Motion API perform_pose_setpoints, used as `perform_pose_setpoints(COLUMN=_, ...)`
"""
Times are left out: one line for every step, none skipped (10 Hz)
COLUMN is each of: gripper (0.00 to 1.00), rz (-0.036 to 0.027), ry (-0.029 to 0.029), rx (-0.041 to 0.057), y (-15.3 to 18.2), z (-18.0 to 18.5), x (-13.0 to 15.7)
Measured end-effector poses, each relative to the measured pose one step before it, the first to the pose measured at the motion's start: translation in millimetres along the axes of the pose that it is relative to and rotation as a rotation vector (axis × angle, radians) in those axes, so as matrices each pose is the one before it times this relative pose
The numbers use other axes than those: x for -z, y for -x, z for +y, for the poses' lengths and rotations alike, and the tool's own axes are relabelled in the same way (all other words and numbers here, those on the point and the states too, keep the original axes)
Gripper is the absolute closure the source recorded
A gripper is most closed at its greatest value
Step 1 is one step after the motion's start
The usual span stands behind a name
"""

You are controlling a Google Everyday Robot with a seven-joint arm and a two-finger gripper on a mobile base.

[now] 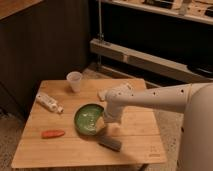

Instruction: Place the eraser in the ceramic cup

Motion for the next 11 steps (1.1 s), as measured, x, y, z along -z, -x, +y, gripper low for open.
perform_pose_setpoints(gripper=0.2, rz=-0.01341, ry=0.0246, rx=0.00187, y=0.51, z=-0.06, x=0.08)
perform_pose_setpoints(gripper=0.2, rz=-0.0109, ry=0.02136, rx=0.00621, y=-0.44, z=1.26, x=5.19)
perform_pose_setpoints(gripper=0.2, rz=-0.00553, ry=0.01787, rx=0.00792, y=0.03, z=7.23, x=8.6)
perform_pose_setpoints(gripper=0.2, rz=-0.00097, ry=0.00989, rx=-0.00099, y=-1.15, z=4.11, x=5.69)
perform_pose_setpoints(gripper=0.2, rz=0.00409, ry=0.00911, rx=-0.00191, y=-6.28, z=4.97, x=4.51)
perform_pose_setpoints(gripper=0.2, rz=0.01189, ry=0.00115, rx=0.0116, y=-5.22, z=6.59, x=-1.66)
perform_pose_setpoints(gripper=0.2, rz=0.01048, ry=-0.00579, rx=0.0065, y=-2.26, z=4.13, x=-1.48)
perform_pose_setpoints(gripper=0.2, rz=0.02512, ry=-0.01644, rx=0.00659, y=-6.14, z=4.97, x=-2.82)
perform_pose_setpoints(gripper=0.2, rz=0.01834, ry=-0.01136, rx=0.00645, y=-6.46, z=4.76, x=-4.37)
perform_pose_setpoints(gripper=0.2, rz=0.01871, ry=-0.01326, rx=0.00884, y=-8.5, z=3.25, x=-5.93)
perform_pose_setpoints(gripper=0.2, rz=0.00891, ry=-0.0051, rx=0.0096, y=-3.58, z=1.97, x=-2.96)
